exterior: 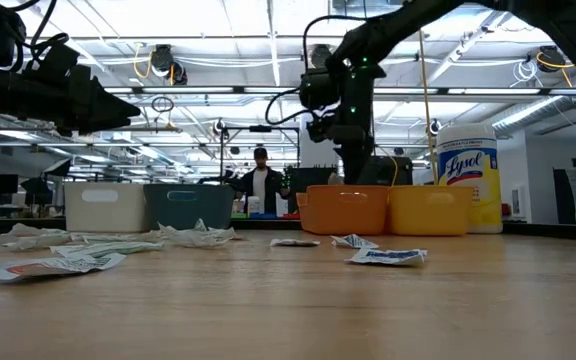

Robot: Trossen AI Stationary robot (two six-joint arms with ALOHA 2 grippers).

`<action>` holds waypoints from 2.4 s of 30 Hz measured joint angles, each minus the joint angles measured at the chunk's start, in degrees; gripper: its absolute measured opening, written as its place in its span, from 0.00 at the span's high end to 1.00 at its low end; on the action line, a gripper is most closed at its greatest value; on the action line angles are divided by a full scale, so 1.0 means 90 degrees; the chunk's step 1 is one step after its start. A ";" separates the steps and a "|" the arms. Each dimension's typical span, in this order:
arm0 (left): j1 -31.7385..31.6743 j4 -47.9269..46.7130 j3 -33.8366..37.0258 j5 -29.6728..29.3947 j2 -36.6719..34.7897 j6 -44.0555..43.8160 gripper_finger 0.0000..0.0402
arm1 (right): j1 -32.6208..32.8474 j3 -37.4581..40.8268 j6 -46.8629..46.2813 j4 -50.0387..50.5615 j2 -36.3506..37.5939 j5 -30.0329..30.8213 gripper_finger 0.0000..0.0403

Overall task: Pick & Place First Aid Supplies
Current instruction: Put the alcohol pad into the orange bin

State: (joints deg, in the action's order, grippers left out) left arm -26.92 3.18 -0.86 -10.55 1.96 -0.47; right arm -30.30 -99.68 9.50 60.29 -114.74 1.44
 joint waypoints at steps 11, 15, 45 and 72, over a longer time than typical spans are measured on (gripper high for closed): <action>0.0000 0.0001 0.0000 0.0000 0.0001 0.0000 0.26 | 0.0011 0.0002 0.0361 -0.0536 -0.0591 0.0005 0.99; 0.0000 0.0000 0.0000 0.0000 0.0002 0.0000 0.26 | 0.0012 0.0005 0.0410 -0.0612 -0.0588 0.0007 0.91; 0.0000 0.0000 0.0000 0.0000 0.0000 0.0001 0.26 | 0.0159 0.0000 -0.4639 0.0300 0.0405 -0.0001 0.54; 0.0000 0.0000 0.0000 0.0000 0.0001 0.0001 0.26 | 0.3062 0.0000 -0.5937 0.0375 0.0399 -0.0003 0.54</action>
State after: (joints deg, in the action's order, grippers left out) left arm -26.92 3.18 -0.86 -10.55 1.96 -0.46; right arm -2.75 -99.68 -43.94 63.66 -111.15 1.41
